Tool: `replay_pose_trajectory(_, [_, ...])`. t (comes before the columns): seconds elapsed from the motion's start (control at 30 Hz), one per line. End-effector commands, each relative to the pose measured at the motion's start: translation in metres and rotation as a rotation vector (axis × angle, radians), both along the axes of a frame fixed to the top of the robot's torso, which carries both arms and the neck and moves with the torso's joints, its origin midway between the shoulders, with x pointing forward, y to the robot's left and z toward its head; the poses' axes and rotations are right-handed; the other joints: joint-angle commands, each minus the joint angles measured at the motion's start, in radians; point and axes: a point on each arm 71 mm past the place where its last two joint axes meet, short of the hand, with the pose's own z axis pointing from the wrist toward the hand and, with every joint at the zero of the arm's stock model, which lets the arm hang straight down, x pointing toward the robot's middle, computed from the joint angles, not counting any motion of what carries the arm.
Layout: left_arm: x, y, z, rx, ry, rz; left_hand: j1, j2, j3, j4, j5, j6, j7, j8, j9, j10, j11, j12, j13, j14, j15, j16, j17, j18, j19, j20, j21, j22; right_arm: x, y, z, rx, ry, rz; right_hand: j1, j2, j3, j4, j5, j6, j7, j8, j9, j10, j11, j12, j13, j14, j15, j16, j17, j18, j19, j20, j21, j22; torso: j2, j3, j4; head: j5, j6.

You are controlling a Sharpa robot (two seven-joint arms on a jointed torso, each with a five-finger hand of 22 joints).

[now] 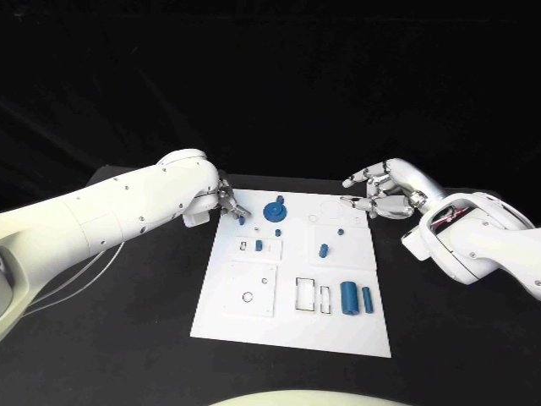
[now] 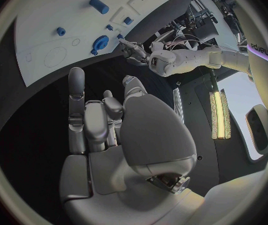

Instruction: Assemble the parts on the task board

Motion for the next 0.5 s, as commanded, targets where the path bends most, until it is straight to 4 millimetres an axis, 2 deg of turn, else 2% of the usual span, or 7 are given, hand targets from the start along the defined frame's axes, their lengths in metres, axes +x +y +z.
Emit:
replay_pose_trajectory(0.03, [-0.0006, -0.0035, -0.0006, -0.011, 0.014, -0.02, 0.017, 0.002, 0.002, -0.005, -0.005, 0.008, 0.002, -0.007, -0.002, 0.0, 0.001, 0.003, -0.002, 0.105, 0.007, 0.002, 0.263, -0.012, 0.1, 0.004, 0.001, 0.254, -0.0008, 0.0016, 0.0, -0.004, -0.005, 0.013, -0.002, -0.001, 0.003, 0.003, -0.004, -0.001, -0.004, 0.006, 0.002, 0.002, -0.001, 0.003, 0.001, 0.002, -0.003, -0.002, 0.001, 0.01, 0.008, 0.0, -0.002, 0.001, 0.0, 0.0002, 0.0002, 0.0, 0.0])
replay_pose_trajectory(0.17, [-0.0006, -0.0037, -0.0007, -0.012, 0.016, -0.021, 0.037, 0.011, 0.005, -0.008, -0.005, 0.008, 0.002, -0.009, -0.005, -0.001, 0.001, 0.003, -0.004, 0.105, 0.007, 0.002, 0.263, -0.012, 0.1, 0.004, 0.0, 0.254, -0.0008, 0.0016, 0.0, -0.004, -0.004, 0.013, -0.002, -0.001, 0.003, 0.003, -0.004, -0.001, -0.004, 0.006, 0.002, 0.002, -0.001, 0.003, 0.001, 0.002, -0.003, -0.002, 0.001, 0.01, 0.008, 0.0, -0.002, 0.001, 0.0, 0.0003, -0.0001, 0.0, -0.001])
replay_pose_trajectory(0.5, [-0.0006, -0.0042, -0.0018, -0.008, 0.026, -0.026, 0.041, 0.012, 0.005, -0.009, -0.005, 0.009, 0.002, -0.01, -0.005, -0.001, 0.001, 0.004, -0.003, 0.105, 0.007, 0.002, 0.263, -0.012, 0.1, 0.004, 0.001, 0.254, -0.001, 0.0017, 0.0, -0.004, -0.004, 0.014, -0.002, -0.001, 0.003, 0.003, -0.004, -0.001, -0.004, 0.006, 0.002, 0.002, -0.001, 0.003, 0.001, 0.002, -0.003, -0.002, 0.001, 0.01, 0.008, 0.0, -0.002, 0.001, 0.0, -0.0004, -0.0001, -0.001, -0.001])
